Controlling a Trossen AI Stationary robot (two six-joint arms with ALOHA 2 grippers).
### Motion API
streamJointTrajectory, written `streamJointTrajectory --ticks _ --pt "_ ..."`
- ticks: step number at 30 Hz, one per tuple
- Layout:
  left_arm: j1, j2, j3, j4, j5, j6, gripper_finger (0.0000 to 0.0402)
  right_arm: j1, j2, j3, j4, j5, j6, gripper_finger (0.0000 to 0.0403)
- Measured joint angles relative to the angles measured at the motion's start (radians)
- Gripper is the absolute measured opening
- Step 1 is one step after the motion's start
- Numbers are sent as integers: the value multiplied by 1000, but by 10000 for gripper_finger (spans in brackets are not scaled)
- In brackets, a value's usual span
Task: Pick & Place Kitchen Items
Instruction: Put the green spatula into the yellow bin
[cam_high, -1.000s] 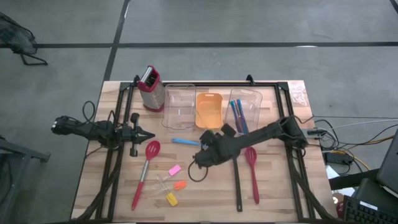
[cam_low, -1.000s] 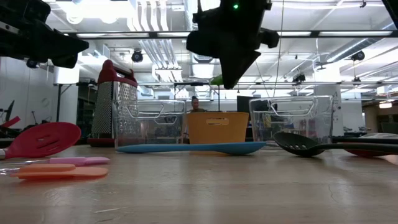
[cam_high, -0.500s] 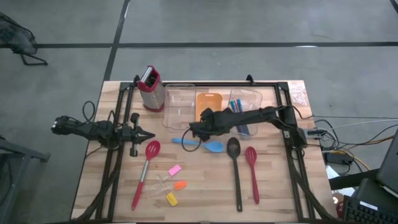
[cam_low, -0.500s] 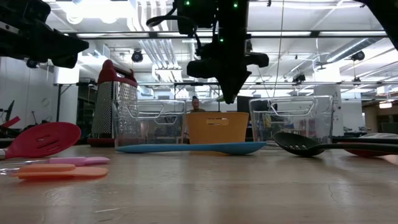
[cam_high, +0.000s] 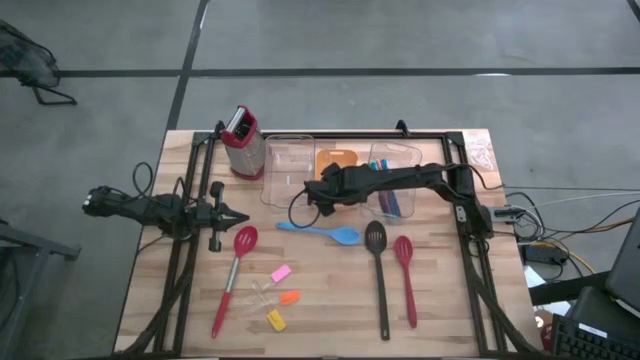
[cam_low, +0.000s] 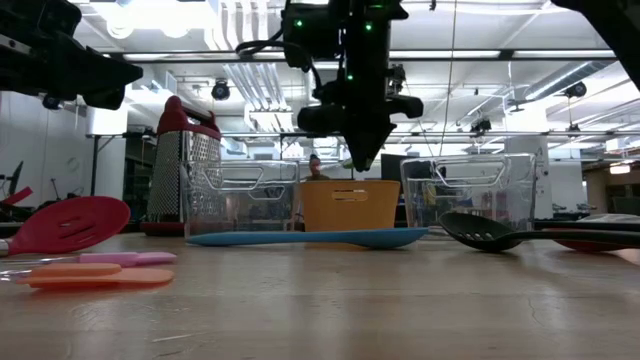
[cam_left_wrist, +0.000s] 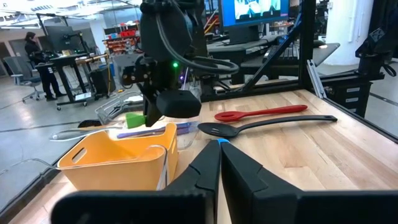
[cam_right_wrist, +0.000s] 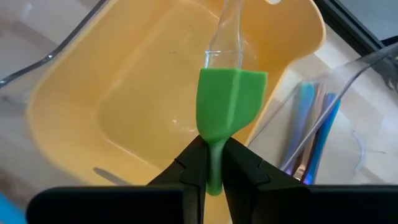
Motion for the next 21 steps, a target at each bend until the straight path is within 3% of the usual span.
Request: streamJointTrajectory --ticks 13,21 --pt "0 0 0 0 0 0 19 0 0 0 12 1 -46 41" --pt "0 0 0 0 0 0 21 0 0 0 15 7 -59 99"
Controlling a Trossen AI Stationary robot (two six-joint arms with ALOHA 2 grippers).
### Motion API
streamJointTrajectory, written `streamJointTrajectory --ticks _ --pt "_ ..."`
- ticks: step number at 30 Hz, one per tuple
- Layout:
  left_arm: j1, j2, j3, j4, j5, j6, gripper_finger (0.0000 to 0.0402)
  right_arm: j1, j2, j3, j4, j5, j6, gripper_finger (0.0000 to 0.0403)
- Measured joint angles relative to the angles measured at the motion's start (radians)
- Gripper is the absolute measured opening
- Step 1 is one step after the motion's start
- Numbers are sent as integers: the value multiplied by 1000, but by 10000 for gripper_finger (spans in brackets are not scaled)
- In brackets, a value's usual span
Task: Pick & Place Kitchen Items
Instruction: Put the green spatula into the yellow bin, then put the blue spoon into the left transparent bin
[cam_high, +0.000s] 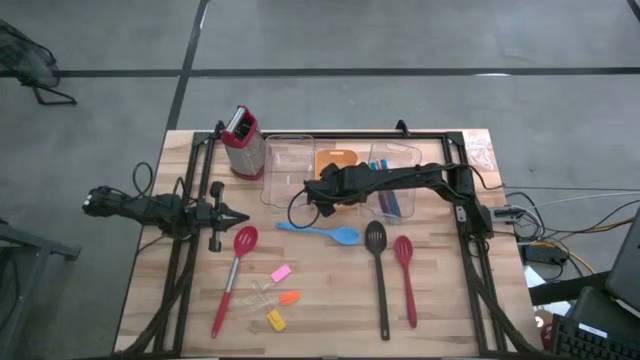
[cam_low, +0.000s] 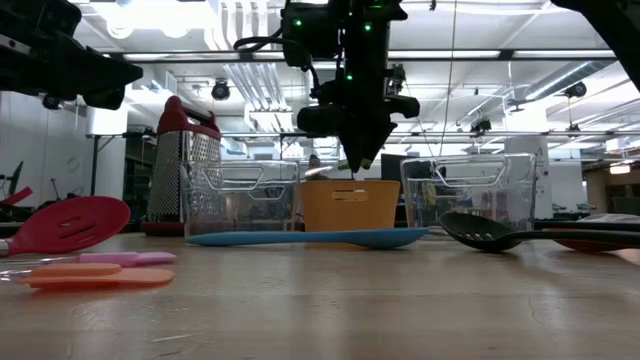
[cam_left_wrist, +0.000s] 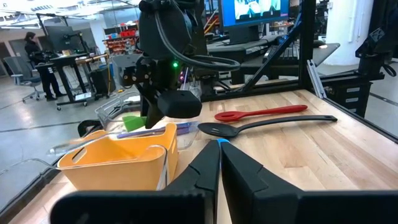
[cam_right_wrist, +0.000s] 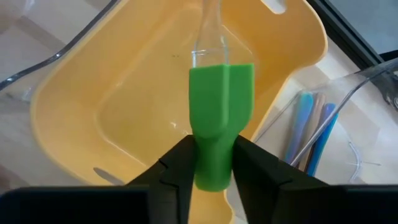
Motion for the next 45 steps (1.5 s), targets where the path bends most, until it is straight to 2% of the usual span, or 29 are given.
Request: streamJointTrajectory --ticks 8,15,22,28,39,45 --pt "0 0 0 0 0 0 19 14 0 0 2 2 -34 164" --pt "0 0 0 0 0 0 20 22 0 0 0 0 -6 195" --pt "0 0 0 0 0 0 20 23 -2 0 -6 -5 3 192" --pt "0 0 0 0 0 0 19 65 -14 0 -6 -31 -61 179" --pt "0 0 0 0 0 0 20 264 -23 -1 1 -35 -272 207" --pt "0 0 0 0 0 0 19 352 -19 -57 107 -32 -326 211"
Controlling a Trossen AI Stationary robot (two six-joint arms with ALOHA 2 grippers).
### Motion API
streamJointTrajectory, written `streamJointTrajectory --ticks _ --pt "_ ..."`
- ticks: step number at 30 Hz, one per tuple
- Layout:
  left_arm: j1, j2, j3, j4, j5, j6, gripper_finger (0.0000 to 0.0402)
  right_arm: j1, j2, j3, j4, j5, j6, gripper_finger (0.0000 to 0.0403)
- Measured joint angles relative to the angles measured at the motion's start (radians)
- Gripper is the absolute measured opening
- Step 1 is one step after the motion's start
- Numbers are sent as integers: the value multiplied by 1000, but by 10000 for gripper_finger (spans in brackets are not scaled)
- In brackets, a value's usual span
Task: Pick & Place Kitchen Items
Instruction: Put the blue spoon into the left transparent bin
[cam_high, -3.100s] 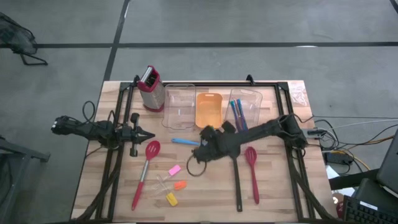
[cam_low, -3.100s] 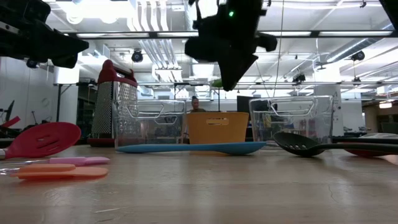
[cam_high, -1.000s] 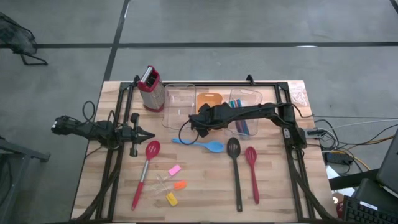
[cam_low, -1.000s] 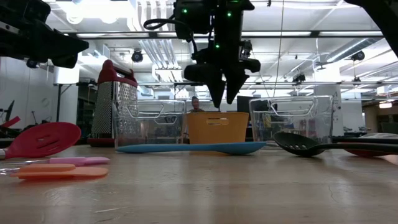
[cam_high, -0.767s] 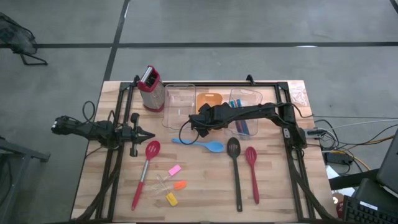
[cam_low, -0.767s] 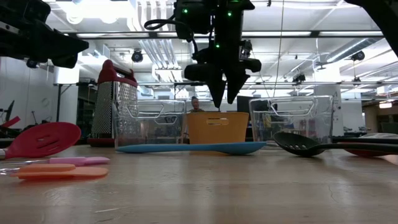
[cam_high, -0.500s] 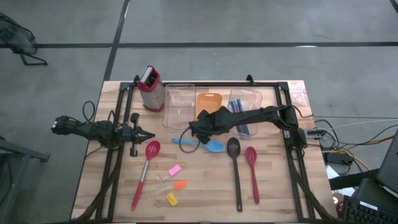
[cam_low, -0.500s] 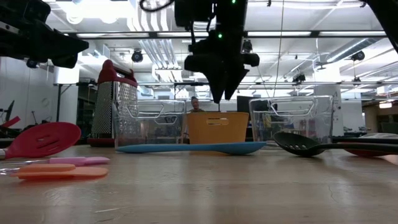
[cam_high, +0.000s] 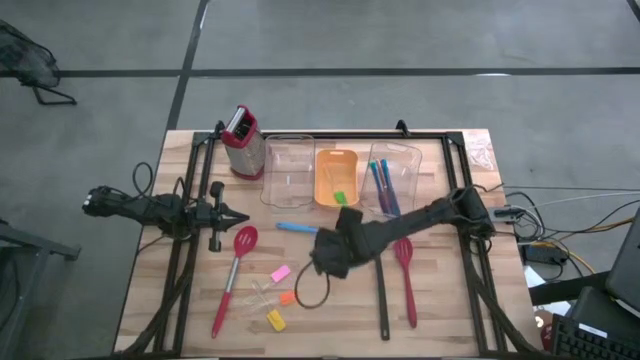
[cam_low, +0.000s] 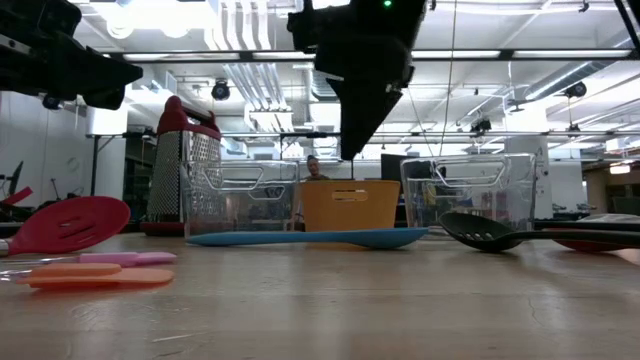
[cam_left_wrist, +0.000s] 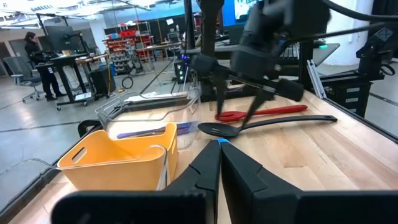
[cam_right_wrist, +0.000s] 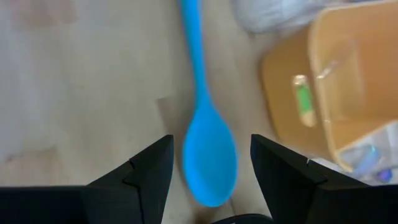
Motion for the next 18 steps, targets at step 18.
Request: streamJointTrajectory --ticks 18 --pt "0 0 0 0 0 0 20 29 2 -296 241 6 -66 174"
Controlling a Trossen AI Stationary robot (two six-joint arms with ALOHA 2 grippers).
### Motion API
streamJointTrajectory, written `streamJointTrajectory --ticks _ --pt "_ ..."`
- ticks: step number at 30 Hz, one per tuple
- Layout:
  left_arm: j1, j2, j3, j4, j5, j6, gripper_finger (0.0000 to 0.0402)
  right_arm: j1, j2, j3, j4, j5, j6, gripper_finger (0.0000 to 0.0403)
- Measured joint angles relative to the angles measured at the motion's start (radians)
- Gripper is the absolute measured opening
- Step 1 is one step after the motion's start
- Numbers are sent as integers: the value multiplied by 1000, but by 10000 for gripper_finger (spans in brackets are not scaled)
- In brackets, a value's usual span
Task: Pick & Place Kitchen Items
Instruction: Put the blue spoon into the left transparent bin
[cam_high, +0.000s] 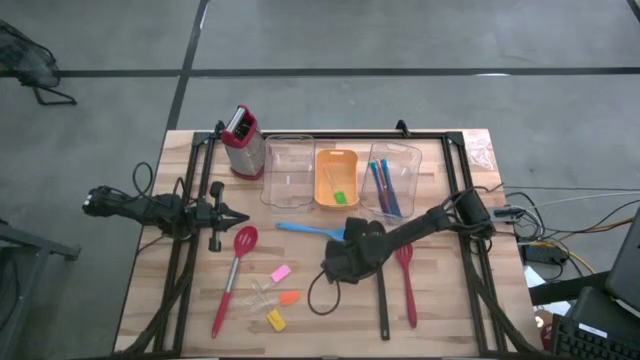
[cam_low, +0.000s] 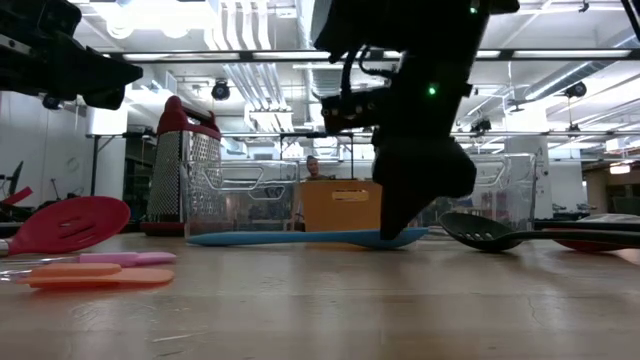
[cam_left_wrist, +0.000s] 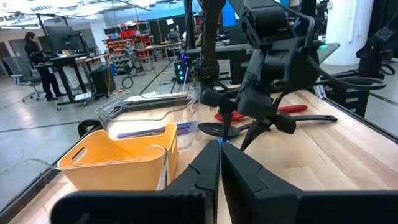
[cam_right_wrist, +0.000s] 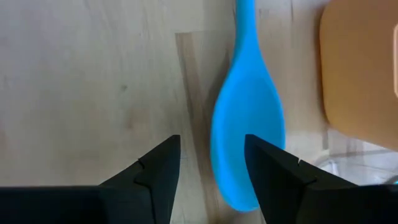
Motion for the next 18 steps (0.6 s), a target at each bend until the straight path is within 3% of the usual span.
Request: streamJointTrajectory --ticks 11,18 --pt "0 0 0 0 0 0 21 -40 -4 -84 77 10 8 143" --pt "0 0 0 0 0 0 19 -47 -2 -92 75 53 11 86"
